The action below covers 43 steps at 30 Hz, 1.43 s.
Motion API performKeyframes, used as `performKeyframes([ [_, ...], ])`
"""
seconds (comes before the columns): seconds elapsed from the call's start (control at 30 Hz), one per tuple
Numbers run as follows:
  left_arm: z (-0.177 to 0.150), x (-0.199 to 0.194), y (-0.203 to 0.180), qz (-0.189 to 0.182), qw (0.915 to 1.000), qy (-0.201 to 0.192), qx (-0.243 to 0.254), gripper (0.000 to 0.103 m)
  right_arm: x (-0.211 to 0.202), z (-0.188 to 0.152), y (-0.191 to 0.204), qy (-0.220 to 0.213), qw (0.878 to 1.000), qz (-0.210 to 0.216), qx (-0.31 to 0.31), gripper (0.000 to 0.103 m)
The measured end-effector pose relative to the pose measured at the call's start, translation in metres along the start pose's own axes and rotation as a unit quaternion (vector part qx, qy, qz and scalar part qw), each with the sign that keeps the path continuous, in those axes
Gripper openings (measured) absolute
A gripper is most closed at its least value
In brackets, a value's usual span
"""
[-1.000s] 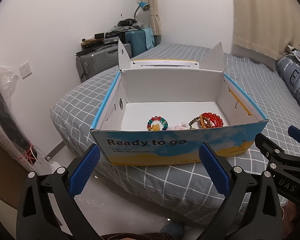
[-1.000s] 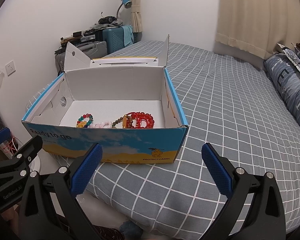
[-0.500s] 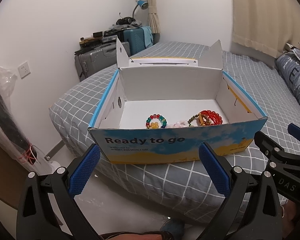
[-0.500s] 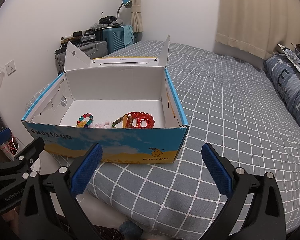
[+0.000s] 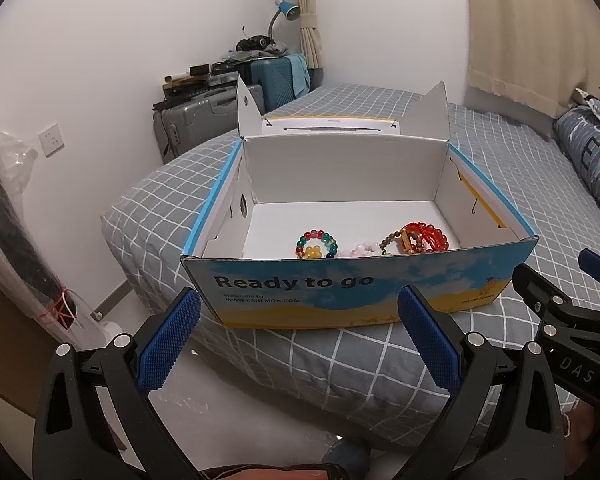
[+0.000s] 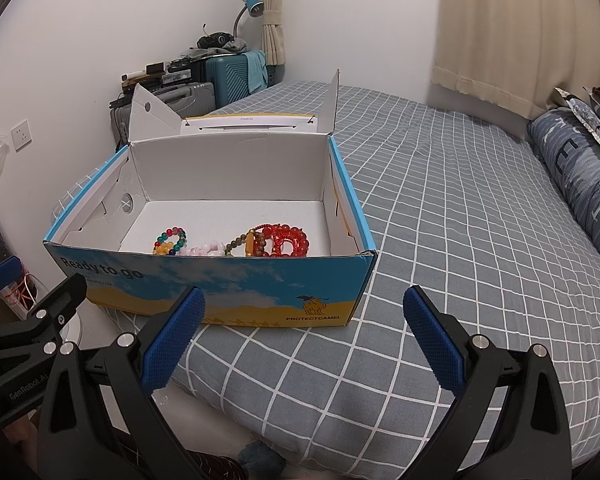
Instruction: Organize jewelry
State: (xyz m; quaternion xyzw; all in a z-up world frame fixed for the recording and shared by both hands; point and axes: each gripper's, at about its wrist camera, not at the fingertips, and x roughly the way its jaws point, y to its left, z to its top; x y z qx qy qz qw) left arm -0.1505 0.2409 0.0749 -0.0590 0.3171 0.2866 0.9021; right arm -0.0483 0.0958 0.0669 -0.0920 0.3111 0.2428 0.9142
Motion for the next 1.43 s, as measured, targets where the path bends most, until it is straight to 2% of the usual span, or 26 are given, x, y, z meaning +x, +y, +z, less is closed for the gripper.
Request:
performKeyframes([
  [1.43,0.0027,-0.0002,0.0037,-0.004,1.0000,-0.002,-0.005,0.097,0.0001,0.0009,-0.0011,0.001,1.000,0.001,-0.001,0.095],
])
